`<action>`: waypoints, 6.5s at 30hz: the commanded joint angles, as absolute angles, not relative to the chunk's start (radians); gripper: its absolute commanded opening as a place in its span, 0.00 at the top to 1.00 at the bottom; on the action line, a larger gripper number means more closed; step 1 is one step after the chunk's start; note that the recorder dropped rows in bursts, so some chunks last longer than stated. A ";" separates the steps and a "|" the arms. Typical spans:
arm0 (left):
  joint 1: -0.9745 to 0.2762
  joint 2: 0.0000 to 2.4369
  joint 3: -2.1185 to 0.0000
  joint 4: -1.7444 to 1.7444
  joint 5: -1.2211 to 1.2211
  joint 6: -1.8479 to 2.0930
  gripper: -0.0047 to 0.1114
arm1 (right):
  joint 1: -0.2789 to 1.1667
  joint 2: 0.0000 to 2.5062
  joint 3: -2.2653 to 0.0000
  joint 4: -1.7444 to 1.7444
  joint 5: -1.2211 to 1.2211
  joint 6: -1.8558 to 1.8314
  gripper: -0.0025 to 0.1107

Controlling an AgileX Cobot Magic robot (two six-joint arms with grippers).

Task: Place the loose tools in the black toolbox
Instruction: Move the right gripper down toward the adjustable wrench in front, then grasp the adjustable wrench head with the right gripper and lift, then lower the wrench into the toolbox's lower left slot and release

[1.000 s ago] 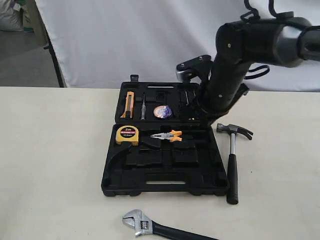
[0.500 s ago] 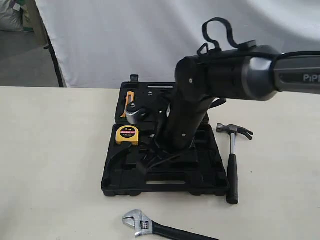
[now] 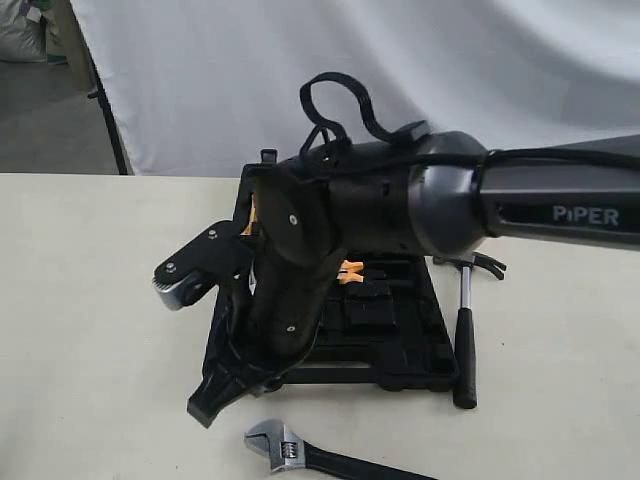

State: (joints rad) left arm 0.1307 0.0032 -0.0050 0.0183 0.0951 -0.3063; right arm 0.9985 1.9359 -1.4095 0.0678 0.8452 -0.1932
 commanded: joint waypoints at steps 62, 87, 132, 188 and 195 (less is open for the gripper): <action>0.156 0.000 -0.008 0.023 0.088 -0.311 0.95 | 1.063 2.082 -1.266 0.000 0.731 -0.118 0.98; 0.156 0.000 -0.008 0.023 0.088 -0.311 0.95 | 1.057 1.944 -1.266 -0.078 0.763 -0.086 0.98; 0.156 0.000 -0.008 0.023 0.088 -0.311 0.95 | 0.898 2.214 -1.715 -0.336 0.834 -0.251 0.98; 0.156 0.000 -0.008 0.023 0.088 -0.311 0.95 | 0.830 2.283 -1.708 -0.176 0.797 0.016 0.98; 0.156 0.000 -0.008 0.023 0.088 -0.311 0.95 | 0.830 2.255 -1.710 -0.149 0.809 -0.021 0.98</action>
